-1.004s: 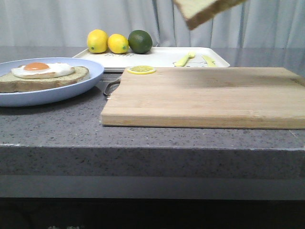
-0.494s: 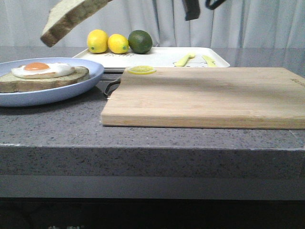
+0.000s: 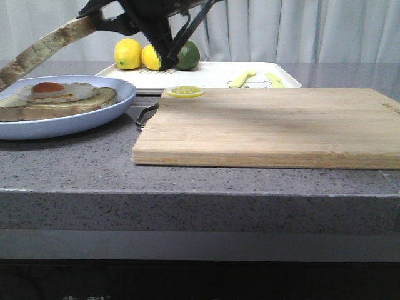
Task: Place bread and move sandwich to tray
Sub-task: 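Carry the bread with the right gripper over the egg toast on the plate, then lower the bread onto the egg and open the right gripper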
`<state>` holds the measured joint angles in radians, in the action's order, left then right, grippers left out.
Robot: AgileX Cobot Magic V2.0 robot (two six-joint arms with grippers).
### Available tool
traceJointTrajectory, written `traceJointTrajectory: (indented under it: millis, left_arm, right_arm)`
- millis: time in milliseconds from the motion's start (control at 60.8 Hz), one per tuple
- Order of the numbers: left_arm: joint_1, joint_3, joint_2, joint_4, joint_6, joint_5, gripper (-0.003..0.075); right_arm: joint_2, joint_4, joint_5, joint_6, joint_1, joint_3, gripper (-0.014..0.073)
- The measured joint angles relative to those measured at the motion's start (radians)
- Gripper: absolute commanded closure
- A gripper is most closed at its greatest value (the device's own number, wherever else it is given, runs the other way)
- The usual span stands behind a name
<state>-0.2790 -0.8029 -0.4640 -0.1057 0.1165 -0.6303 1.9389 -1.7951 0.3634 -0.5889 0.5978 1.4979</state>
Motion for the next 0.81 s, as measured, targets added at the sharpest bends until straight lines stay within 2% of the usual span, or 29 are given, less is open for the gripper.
traceJointTrajectory:
  millis: [494,708,806]
  left_arm:
    - [0.000,0.020,0.000,0.000,-0.001,-0.004,0.0227]
    - [0.000,0.020,0.000,0.000,-0.001,-0.004,0.0227]
    - [0.000,0.020,0.000,0.000,-0.001,-0.004,0.0227]
  right_arm:
    - [0.074,-0.010,-0.074,0.026,0.036,0.062,0.0452]
    - [0.074,0.097,-0.052,0.017,0.036,0.064,0.0221]
    - [0.074,0.159,-0.021,0.017,0.030,0.064,0.0169]
